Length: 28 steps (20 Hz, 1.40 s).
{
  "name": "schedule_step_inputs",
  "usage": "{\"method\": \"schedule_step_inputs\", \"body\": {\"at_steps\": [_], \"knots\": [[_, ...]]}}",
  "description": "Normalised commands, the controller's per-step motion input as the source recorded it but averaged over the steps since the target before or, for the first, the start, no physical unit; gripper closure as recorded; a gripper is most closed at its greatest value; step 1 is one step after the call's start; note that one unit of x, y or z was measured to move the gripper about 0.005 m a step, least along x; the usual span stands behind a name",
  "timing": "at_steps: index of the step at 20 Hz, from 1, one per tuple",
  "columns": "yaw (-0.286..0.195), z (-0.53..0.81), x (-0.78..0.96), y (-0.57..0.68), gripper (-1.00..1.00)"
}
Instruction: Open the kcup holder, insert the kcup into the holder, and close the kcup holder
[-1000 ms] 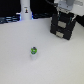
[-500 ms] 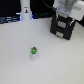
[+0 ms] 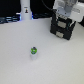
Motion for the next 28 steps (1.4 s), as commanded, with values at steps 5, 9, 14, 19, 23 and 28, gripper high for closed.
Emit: {"method": "schedule_step_inputs", "body": {"at_steps": [5,9,14,19,23,28], "knots": [[-0.003,-0.01,0.0,-0.01,1.0],[-0.01,-0.02,0.06,-0.01,1.0],[-0.03,0.1,0.47,-0.1,1.0],[-0.02,0.1,0.33,-0.21,1.0],[-0.045,0.2,0.72,-0.19,1.0],[-0.058,0.21,0.94,-0.14,1.0]]}}
